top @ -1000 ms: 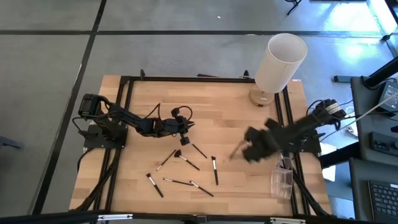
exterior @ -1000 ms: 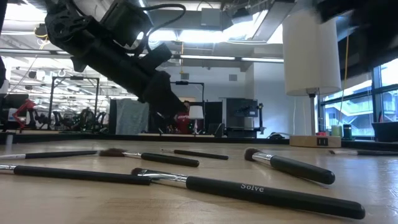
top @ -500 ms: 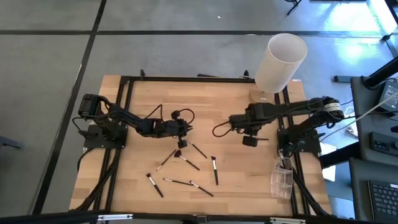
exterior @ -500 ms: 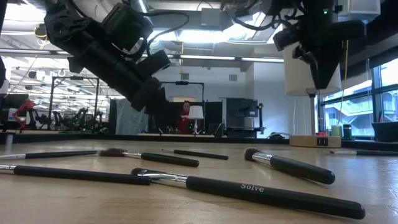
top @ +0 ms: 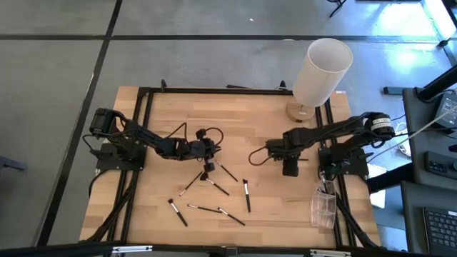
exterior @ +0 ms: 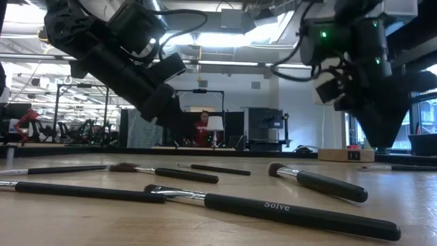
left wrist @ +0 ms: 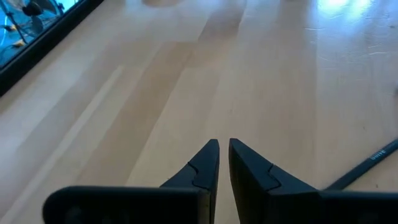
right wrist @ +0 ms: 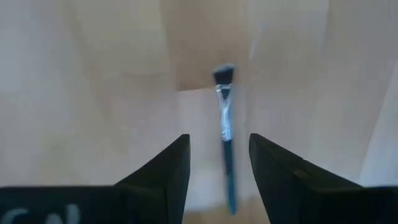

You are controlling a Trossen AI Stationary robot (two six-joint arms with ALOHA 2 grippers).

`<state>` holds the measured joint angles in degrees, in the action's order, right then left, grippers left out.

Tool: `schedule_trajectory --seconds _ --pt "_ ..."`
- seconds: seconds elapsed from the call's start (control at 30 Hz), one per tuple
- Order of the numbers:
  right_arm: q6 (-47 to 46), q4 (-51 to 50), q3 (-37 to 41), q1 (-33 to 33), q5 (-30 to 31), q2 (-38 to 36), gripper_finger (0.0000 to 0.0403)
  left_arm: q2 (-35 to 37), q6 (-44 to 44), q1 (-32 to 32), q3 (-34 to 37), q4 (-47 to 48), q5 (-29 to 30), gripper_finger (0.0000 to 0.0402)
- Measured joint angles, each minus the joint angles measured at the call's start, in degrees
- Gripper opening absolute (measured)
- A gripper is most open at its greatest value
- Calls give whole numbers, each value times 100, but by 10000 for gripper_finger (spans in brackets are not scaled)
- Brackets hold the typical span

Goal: Put items in baskets/containers
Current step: Put the foundation brush into the left section of the transparent organizer

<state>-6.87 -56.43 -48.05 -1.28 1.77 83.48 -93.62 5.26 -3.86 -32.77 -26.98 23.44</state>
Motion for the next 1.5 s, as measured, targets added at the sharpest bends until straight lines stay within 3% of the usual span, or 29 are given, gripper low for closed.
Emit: schedule_trajectory --seconds 0.17,0.5,0.93,1.27,1.5 --pt "319 539 457 79 115 0 165 0 0 55 0 -24 -1 32" --pt "303 736 449 478 -14 126 161 0 -53 64 0 -131 -27 32" --pt "302 830 507 481 -153 592 96 0 -91 59 0 -147 -53 32" --pt "-247 904 520 490 -556 750 24 0 -66 59 0 -123 -62 32" --pt "-1258 988 527 454 -653 702 30 0 -61 59 0 -103 -61 32"
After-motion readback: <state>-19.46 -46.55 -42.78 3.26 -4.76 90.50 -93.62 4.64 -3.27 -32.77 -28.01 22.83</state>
